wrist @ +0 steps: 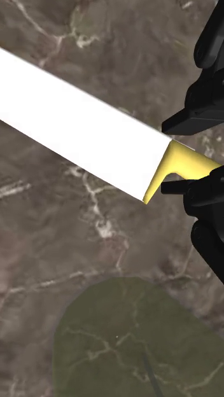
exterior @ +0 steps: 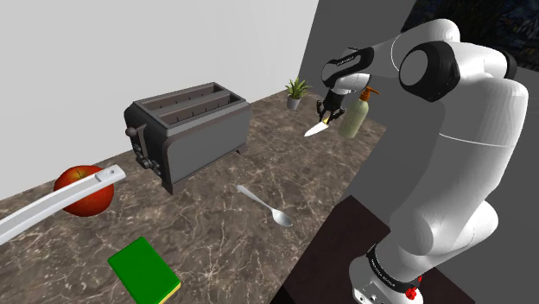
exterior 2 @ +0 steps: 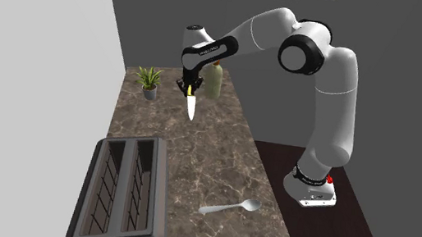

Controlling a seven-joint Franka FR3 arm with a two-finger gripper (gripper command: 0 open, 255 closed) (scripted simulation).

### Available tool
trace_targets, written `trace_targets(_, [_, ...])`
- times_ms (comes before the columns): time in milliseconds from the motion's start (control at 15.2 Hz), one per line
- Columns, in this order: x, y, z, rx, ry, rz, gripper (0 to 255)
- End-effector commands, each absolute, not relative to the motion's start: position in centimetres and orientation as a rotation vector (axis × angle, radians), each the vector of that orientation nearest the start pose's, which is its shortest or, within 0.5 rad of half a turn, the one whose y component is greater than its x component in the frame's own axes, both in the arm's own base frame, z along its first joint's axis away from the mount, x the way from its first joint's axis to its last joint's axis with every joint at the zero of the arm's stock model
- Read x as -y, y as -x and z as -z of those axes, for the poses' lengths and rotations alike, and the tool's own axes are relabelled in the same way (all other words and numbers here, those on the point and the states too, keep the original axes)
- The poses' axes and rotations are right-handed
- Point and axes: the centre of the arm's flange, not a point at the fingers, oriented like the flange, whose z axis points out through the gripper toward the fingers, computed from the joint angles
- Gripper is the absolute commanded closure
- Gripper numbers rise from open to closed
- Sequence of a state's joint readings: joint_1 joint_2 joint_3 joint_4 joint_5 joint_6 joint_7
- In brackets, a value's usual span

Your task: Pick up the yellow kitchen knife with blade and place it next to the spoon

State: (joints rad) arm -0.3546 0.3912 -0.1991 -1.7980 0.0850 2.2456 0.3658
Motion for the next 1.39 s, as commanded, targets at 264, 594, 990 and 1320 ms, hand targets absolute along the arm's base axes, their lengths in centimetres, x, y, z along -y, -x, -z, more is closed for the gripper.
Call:
trace_targets(264, [33.2,-56.0,-34.5,-1.447,2.801,0.099,255])
trace_targets(594, [33.2,-56.0,-37.2,-1.447,2.801,0.099,255])
trace_targets(990, [33.2,-56.0,-40.4,-1.447,2.801,0.099,255])
trace_targets(1320, [33.2,-56.0,-42.6,-1.447,2.801,0.099,255])
